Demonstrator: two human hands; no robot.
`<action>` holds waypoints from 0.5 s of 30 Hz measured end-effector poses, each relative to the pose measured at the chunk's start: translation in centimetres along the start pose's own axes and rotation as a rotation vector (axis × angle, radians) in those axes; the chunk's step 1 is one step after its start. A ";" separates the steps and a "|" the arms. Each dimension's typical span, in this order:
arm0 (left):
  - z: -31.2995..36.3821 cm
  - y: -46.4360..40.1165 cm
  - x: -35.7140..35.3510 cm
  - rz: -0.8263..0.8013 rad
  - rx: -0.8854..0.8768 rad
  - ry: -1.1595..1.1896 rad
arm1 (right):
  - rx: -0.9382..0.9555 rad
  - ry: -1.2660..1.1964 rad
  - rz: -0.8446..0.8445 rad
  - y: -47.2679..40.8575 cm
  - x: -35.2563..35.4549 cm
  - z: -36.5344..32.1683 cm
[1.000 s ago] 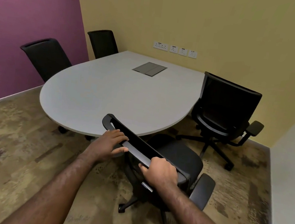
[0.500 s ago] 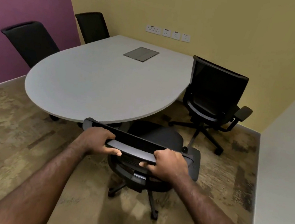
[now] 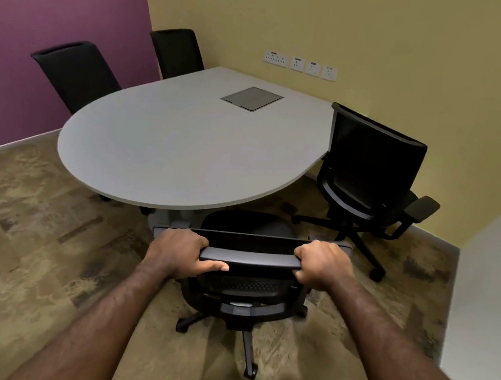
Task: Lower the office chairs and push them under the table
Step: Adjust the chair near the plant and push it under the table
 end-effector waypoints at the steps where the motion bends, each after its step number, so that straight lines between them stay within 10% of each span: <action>1: 0.2 -0.4 0.0 0.000 0.012 -0.001 | 0.007 -0.001 0.000 -0.5 0.0 0.4; 15: -1.2 -6.9 -2.3 0.097 0.136 -0.001 | 0.101 0.054 0.011 -10.6 -2.3 4.9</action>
Point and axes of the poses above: each hand's wrist, its own y-axis away from the middle knuckle, its own x-axis out of the back of the hand, z = x × y, the point moved 5 cm from there along -y, towards the middle knuckle, and after that the axes turned 10 degrees about z, right-handed, at the moved point
